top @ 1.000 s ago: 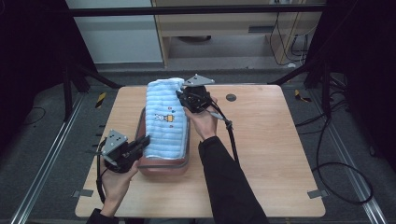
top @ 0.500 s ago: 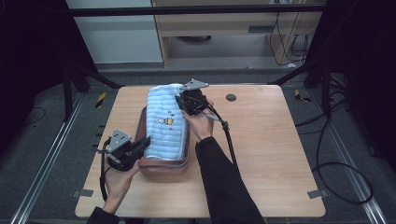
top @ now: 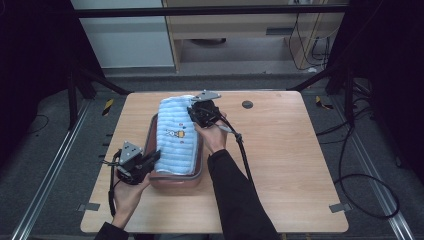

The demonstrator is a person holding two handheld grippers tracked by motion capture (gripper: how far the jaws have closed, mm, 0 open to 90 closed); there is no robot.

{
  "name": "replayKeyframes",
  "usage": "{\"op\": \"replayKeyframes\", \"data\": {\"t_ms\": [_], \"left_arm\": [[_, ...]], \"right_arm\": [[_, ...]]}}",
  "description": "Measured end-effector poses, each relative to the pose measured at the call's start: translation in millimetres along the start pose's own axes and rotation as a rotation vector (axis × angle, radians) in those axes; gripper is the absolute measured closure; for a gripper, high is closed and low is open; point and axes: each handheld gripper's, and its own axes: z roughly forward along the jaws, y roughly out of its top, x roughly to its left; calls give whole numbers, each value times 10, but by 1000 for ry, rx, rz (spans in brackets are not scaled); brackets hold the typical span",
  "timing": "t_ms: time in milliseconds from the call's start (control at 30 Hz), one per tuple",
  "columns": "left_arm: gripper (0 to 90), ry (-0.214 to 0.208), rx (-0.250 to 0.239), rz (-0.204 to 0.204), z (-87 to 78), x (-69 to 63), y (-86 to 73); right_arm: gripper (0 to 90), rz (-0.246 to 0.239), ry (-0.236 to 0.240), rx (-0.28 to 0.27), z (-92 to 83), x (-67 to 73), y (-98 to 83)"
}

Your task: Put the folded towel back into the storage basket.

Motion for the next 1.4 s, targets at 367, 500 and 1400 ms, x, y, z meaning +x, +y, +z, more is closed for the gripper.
{"op": "replayKeyframes", "data": {"t_ms": [367, 500, 1400], "left_arm": [[847, 16, 45, 14, 77, 20, -111], [847, 23, 61, 18, 109, 31, -143], [803, 19, 146, -34, 272, 56, -260]], "right_arm": [[793, 1, 7, 22, 110, 18, -136], [792, 5, 5, 35, 152, 21, -185], [764, 5, 4, 146, 396, 30, -438]]}}
